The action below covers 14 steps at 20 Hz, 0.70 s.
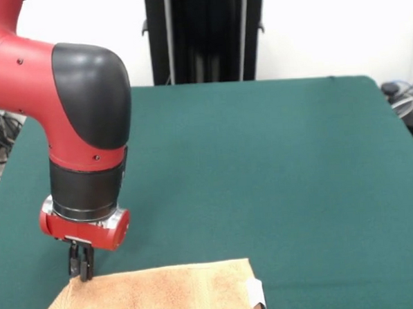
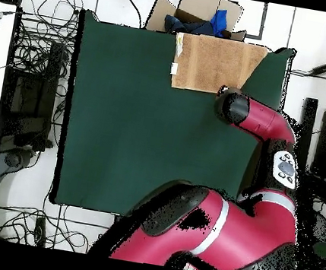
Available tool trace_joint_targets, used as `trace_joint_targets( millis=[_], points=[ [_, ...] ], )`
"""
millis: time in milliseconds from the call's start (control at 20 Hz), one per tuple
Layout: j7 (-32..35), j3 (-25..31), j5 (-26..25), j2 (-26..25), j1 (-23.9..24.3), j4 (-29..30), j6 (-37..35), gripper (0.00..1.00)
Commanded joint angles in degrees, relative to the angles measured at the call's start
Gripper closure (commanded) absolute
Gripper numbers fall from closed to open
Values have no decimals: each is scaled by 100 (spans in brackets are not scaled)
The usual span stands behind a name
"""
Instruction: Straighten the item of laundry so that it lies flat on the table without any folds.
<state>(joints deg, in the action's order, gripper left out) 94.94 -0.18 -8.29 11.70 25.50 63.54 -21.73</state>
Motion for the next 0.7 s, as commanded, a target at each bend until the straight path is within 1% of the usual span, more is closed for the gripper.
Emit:
trace_joint_targets(
  millis=[50,150,200,250,300,350,550,700],
  points=[
    [155,454,-357,252,-24,1218,46,100],
    [128,435,-410,744,-9,1903,1,100],
    [167,419,-410,909,-7,2149,3,100],
    [294,423,-408,1182,22,2586,147,100],
    [340,400,-393,1303,17,2777,131,100],
    [395,401,-440,1477,29,3074,282,100],
    [430,462,-537,1737,106,3614,632,100],
    [521,416,-551,1827,62,3853,760,100]
  ],
)
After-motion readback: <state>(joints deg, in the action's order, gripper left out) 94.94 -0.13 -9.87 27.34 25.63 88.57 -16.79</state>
